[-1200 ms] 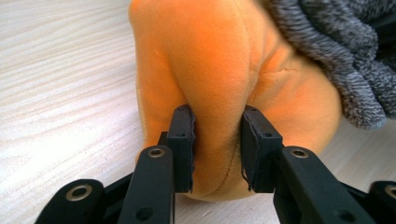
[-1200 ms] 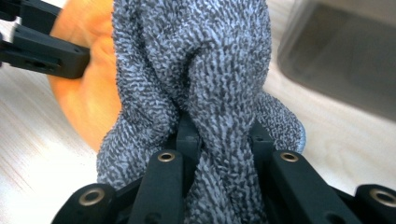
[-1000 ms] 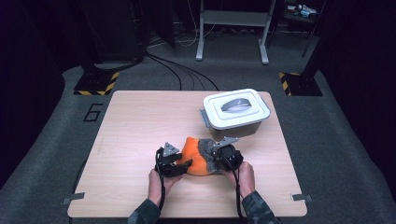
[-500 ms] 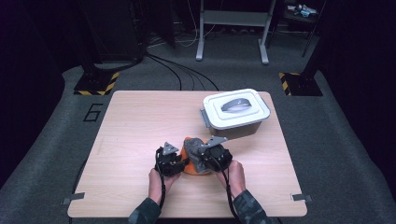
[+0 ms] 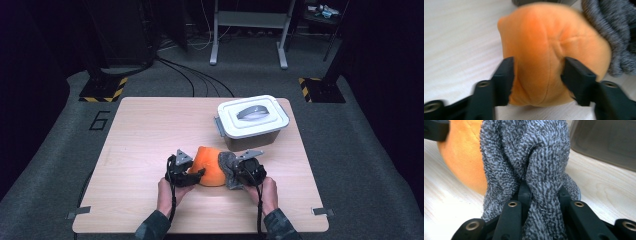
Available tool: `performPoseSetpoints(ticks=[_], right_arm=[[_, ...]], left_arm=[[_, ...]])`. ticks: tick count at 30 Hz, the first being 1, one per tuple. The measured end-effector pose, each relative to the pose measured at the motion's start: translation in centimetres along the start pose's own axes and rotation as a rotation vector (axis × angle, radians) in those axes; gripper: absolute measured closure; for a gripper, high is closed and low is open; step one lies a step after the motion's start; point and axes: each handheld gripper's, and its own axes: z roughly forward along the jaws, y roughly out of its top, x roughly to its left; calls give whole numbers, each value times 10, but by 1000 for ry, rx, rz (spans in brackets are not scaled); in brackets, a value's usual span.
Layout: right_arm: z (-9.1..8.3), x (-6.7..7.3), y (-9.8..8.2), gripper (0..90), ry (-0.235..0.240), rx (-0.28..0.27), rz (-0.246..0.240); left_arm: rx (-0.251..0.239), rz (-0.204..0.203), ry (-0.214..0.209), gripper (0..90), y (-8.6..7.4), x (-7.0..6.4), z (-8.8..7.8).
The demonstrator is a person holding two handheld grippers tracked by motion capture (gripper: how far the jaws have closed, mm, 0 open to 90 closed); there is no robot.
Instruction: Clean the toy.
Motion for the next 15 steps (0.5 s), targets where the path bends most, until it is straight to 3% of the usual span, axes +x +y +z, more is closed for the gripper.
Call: performPoseSetpoints(ticks=[2, 5, 7, 8, 11, 12, 15], right_arm=[[-2, -2, 0, 730, 5, -4, 10], [-2, -6, -2, 729, 27, -16, 29], [-4, -7, -3, 728, 38, -25, 46], [-5, -8, -4, 727, 37, -27, 55], [-18, -20, -11, 727, 10, -51, 84], [-25, -26, -14, 727, 1, -63, 102], [-35, -36, -22, 727, -12, -68, 126]], left_arm=[[-31, 41, -5, 335, 12, -7, -9], [-48, 121, -61, 291, 29, -27, -8], [-16, 175, -58, 286, 34, -40, 5], [42, 203, -79, 278, 35, -43, 17], [121, 255, -15, 247, 25, -46, 41], [131, 249, -20, 243, 23, -45, 43], [142, 304, 32, 302, 20, -50, 44]])
